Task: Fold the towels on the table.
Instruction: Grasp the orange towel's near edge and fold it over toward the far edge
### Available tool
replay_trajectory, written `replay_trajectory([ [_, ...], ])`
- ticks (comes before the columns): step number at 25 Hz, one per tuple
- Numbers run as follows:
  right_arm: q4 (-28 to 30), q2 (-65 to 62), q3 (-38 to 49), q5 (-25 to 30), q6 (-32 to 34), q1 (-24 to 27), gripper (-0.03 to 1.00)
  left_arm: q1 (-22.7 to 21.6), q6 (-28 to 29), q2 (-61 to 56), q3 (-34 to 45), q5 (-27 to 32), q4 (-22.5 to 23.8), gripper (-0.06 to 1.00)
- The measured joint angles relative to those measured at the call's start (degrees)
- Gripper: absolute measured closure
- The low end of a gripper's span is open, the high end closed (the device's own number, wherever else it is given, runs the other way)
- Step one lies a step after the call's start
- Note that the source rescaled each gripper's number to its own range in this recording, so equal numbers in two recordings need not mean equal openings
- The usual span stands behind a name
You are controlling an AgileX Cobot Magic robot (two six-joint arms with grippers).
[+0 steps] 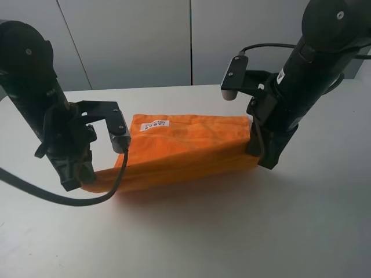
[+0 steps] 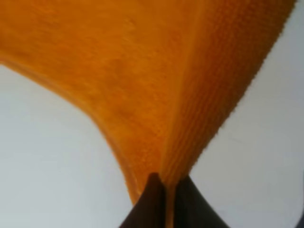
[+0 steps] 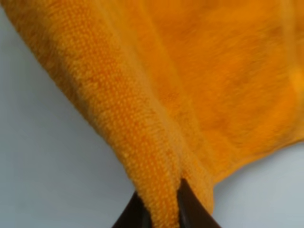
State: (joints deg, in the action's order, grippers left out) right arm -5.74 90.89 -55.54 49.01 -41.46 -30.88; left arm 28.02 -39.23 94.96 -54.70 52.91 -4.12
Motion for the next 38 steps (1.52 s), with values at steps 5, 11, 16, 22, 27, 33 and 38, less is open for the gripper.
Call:
replay_trajectory([
  [5,8.29,0.00,-0.95,-3.83,5.10,0.00,0.97,0.00,1.37,0.00,-0.27,-8.83,2.71,0.94],
  [11,16.76,0.00,-1.14,-10.67,10.77,0.00,0.97,0.00,7.74,0.00,-0.27,-17.72,12.82,0.94],
  [16,23.83,0.29,-1.40,-13.94,15.26,0.00,0.97,0.00,11.75,0.41,-0.40,-23.66,18.63,0.94],
  [22,28.49,4.86,-2.12,-15.64,17.13,0.00,0.97,0.00,13.48,3.33,-1.89,-25.49,22.49,0.94],
  [27,30.82,7.37,-2.42,-18.13,18.77,0.00,0.97,0.00,16.64,5.51,-2.64,-26.20,27.16,0.94],
  [33,34.53,10.00,-3.32,-20.05,21.44,0.00,0.97,0.00,24.90,6.74,-2.64,-28.90,37.47,0.94],
  [38,39.53,10.68,-3.44,-20.84,25.73,0.00,0.97,0.00,32.31,6.86,-2.68,-31.40,45.58,0.94],
])
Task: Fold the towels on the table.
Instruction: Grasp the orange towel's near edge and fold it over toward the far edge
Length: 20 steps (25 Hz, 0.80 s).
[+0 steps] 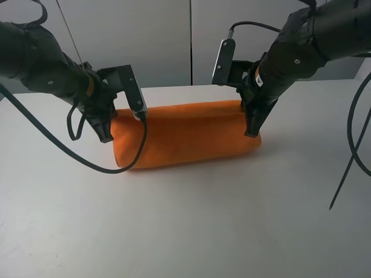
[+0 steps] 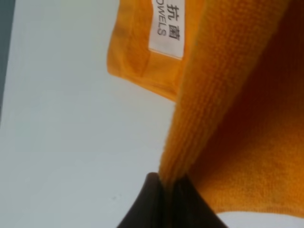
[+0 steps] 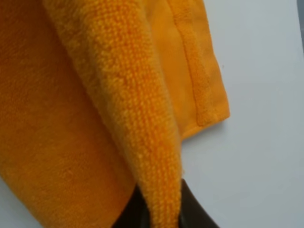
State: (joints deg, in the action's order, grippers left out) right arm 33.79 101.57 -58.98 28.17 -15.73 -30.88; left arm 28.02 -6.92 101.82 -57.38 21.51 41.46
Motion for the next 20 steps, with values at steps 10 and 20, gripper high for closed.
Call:
replay_trajectory([
  [10,1.53,0.00,-0.10,-4.10,3.96,2.81,0.97,0.13,19.03,2.84,-0.42,-2.22,20.11,0.94],
  [20,8.05,3.23,-0.10,-7.10,8.30,2.91,0.97,0.13,22.96,7.16,-3.96,-1.86,24.83,0.94],
])
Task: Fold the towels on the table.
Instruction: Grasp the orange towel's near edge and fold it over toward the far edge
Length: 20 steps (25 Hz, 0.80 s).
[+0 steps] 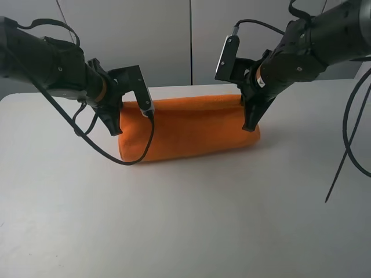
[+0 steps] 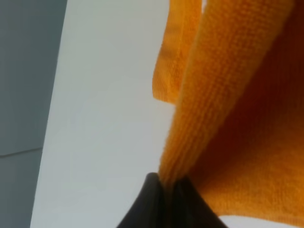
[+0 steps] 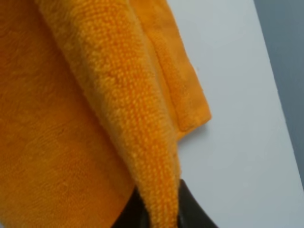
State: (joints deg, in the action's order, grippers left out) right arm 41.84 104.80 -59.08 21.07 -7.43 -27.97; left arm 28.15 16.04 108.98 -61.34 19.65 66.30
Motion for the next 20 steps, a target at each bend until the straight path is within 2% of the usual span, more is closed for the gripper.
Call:
replay_trajectory([
  [4,2.44,2.26,0.00,-1.51,2.18,0.38,0.97,0.00,0.12,1.91,-2.34,0.54,0.51,0.94],
  [16,3.31,6.38,0.00,-3.81,5.20,1.66,0.97,0.00,1.35,9.48,-6.17,0.32,2.26,0.94],
  [20,4.06,6.62,0.00,-4.16,5.31,1.67,0.97,0.00,3.37,9.62,-6.26,0.32,3.07,0.94],
])
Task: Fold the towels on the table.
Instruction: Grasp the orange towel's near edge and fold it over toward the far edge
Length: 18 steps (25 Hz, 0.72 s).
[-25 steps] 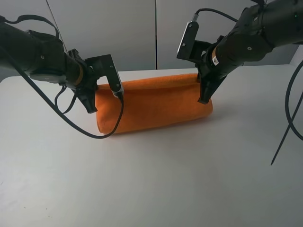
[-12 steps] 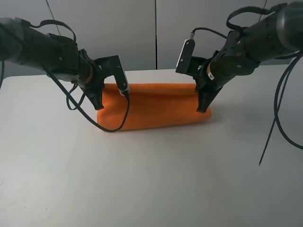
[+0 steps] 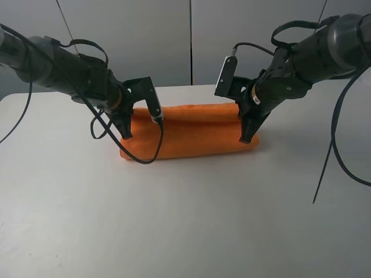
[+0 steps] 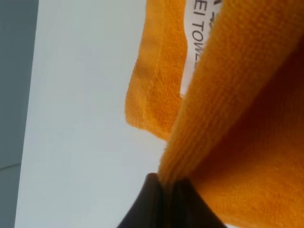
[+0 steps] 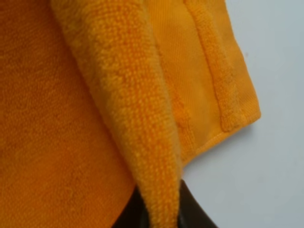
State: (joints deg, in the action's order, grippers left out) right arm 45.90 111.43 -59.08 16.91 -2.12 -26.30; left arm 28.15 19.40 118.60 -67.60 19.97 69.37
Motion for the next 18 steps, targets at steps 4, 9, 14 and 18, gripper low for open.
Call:
replay_trajectory([
  [4,0.10,0.13,0.00,-0.29,0.00,0.00,0.97,0.00,0.76,0.00,0.00,0.00,0.26,0.94],
  [9,0.30,1.52,0.00,-0.91,0.00,0.00,0.97,0.00,0.99,1.01,-0.28,0.00,0.26,0.94],
  [14,0.99,1.98,0.00,-1.04,0.00,0.00,0.97,0.00,0.99,1.25,-0.27,0.00,0.37,0.94],
  [18,1.42,1.98,0.00,-1.17,0.14,0.00,0.90,0.00,0.99,1.25,-0.27,0.10,0.49,0.75],
])
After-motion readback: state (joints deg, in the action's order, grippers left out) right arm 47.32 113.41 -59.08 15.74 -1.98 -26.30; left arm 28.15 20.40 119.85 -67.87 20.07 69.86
